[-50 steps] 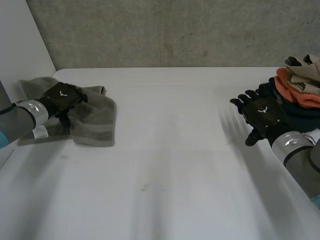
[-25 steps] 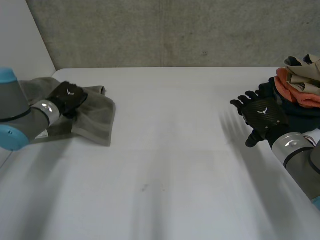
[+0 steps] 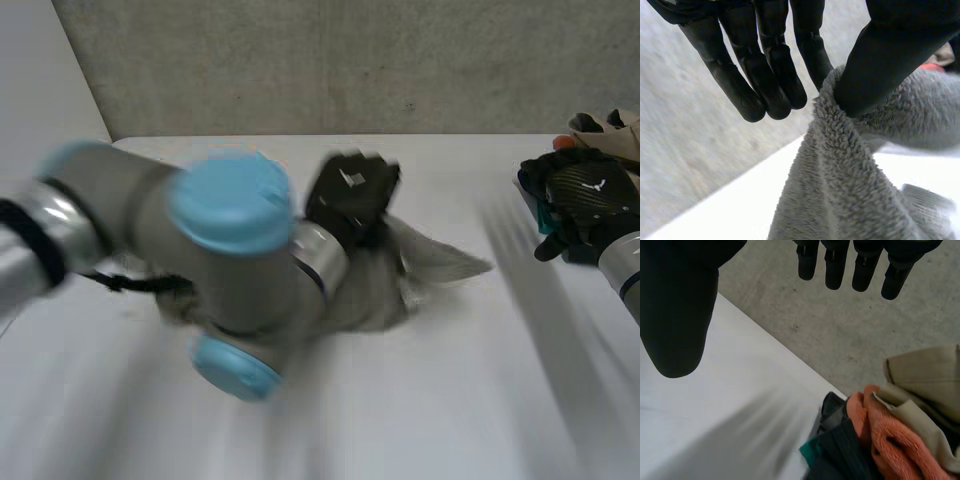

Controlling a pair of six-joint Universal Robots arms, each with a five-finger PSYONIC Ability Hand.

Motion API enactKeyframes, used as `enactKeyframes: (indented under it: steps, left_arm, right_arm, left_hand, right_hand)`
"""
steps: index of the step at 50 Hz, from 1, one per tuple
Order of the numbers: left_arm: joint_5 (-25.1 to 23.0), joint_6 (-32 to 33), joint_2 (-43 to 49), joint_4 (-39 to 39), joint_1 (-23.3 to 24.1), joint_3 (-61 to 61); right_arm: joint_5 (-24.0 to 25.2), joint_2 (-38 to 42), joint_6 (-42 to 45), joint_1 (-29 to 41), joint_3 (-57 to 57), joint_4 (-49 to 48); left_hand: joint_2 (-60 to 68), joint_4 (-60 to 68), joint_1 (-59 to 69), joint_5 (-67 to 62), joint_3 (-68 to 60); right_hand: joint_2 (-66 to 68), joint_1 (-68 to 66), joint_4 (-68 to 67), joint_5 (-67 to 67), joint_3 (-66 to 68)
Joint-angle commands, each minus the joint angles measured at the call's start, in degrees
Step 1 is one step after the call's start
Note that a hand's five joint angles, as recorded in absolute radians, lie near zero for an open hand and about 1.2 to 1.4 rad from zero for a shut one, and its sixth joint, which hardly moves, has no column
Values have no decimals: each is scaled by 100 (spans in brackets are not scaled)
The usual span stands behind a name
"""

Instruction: Fold the laundry.

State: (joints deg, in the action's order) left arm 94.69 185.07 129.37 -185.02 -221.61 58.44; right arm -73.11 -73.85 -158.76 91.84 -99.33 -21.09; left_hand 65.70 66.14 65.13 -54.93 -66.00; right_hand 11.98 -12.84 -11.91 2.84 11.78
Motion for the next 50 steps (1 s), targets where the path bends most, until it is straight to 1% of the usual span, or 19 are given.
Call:
enactKeyframes:
  steps: [1,4,9,13,16,17,20,21,24,25,29,32,36,39,40,41,43,44,50]
  left_arm:
    - [472,-1244,607,474,443,-544]
    - [524,-1123,440,668,321,-492]
    - [455,-394,-543,888,-583,-27]
    - [165,344,-1308,897,-1375,518]
    - [-475,1187,-1704,932,-2069,922]
    - [-869,1667,-1748,967,-2436,1097]
    - [-1442,2364,-1714,994,-3044,1310]
    - [-1818,2802,-1653,1029,-3438,1414]
    - [-2269,3323,-1407,1090,-3871,1494]
    - [-2566,3603,-1197,1151,-4107,1486]
    - [-3217,4254,-679,1275,-4504,1381]
    - [-3465,4554,-405,1345,-4602,1249]
    - [-3431,4792,-36,1363,-4611,1020]
    - [-3334,4880,219,1363,-4567,836]
    - [-3316,4898,290,1389,-4549,783]
    - [-3273,4950,377,1407,-4523,713]
    - [-3220,4994,422,1416,-4488,677]
    - [-3185,5012,422,1424,-4470,677]
    - [-2877,4881,-78,1433,-4365,1028]
  right_arm:
    - [-37,81,-6,9,133,455]
    - [-37,90,-6,70,177,623]
    - [-2,38,-120,263,283,1185]
    - [25,-111,-261,518,380,1782]
    - [104,-252,-279,834,424,2432]
    - [147,-278,-261,983,432,2712]
    - [139,-261,-235,1203,397,3057]
    - [130,-226,-200,1361,371,3101]
    - [113,-77,-130,1573,327,2918]
    - [87,54,-77,1686,283,2682]
    - [-1,397,37,1924,169,2023]
    - [-107,591,143,2056,125,1679]
    - [-458,881,336,2197,125,1231]
    - [-801,1013,442,2250,134,984]
    - [-854,1031,468,2250,134,940]
    - [-967,1057,494,2250,142,870]
    - [-1038,1049,486,2241,160,826]
    - [-1047,1040,486,2224,160,826]
    - [-1047,698,530,2013,195,1115]
  left_hand:
    - [-3618,-3662,-3561,3541,3648]
    - [-5570,-5614,-5513,5493,5600]
    - [-5570,-5614,-5513,5493,5600]
    - [-5570,-5614,-5513,5493,5600]
    - [-5570,-5614,-5513,5493,5600]
    - [-5570,-5614,-5513,5493,5600]
    - [-5570,-5614,-5513,5493,5600]
    - [-5570,-5614,-5513,5493,5600]
    - [-5570,-5614,-5513,5493,5600]
    - [-5570,-5614,-5513,5493,5600]
    - [-5570,-5614,-5513,5493,5600]
    - [-5570,-5614,-5513,5493,5600]
    - [-5483,-5527,-5426,5406,5513]
    - [-4108,-4152,-4051,4031,4138]
    - [-3236,-3280,-3180,3160,3267]
    - [-863,-907,-806,786,893]
    - [1204,1160,1261,-1281,-1174]
    - [1428,1384,1484,-1504,-1398]
    - [1430,1386,1487,-1507,-1400]
  right_hand:
    - [-198,284,191,-284,-178]
    - [-198,284,191,-284,-178]
    - [-198,284,191,-284,-178]
    - [-198,284,191,-284,-178]
    - [-198,284,191,-284,-178]
    - [-198,284,191,-284,-178]
    - [-198,284,191,-284,-178]
    - [-198,284,191,-284,-178]
    - [-198,284,191,-284,-178]
    - [-198,284,191,-284,-178]
    - [-117,202,109,-203,-97]
    - [238,-152,-246,152,258]
    - [876,-791,-884,791,897]
    - [2237,-2151,-2245,2151,2257]
    - [2757,-2671,-2765,2671,2777]
    - [4411,-4325,-4419,4325,4431]
    - [6068,-5982,-6076,5982,6088]
    - [6725,-6640,-6733,6640,6746]
    - [6802,-6716,-6809,6716,6822]
